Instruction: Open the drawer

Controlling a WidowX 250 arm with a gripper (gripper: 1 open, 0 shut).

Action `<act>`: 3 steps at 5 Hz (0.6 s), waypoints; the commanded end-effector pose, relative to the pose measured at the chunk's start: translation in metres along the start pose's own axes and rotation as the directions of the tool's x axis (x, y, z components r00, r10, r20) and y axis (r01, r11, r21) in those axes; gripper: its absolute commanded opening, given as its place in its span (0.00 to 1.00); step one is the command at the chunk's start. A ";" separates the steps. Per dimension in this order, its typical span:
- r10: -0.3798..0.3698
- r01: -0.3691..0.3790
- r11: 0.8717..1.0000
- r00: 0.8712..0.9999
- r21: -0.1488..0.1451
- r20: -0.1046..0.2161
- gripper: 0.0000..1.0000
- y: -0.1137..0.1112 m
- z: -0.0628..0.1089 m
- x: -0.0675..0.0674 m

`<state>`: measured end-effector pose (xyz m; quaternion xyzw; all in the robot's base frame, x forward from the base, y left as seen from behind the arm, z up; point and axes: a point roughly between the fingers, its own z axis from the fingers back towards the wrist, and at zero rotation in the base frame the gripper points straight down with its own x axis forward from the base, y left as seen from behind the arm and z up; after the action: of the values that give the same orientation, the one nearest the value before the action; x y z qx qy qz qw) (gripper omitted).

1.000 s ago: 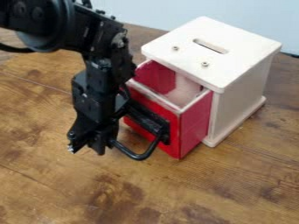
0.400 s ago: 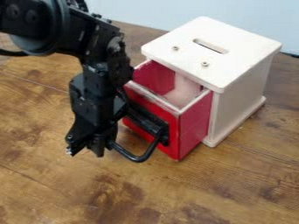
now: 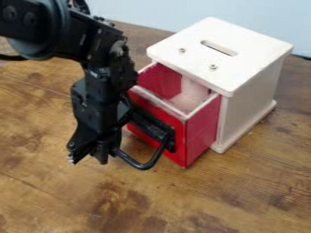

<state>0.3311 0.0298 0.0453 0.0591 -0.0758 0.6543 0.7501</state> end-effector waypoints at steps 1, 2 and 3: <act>0.116 -0.117 0.988 0.993 0.102 0.008 0.00 0.039 -0.006 0.019; 0.114 -0.114 0.987 0.993 0.110 0.008 0.00 0.043 -0.005 0.020; 0.111 -0.111 0.987 0.994 0.119 0.008 0.00 0.047 -0.005 0.021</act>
<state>0.3256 0.0303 0.0454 0.0611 -0.0734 0.6546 0.7499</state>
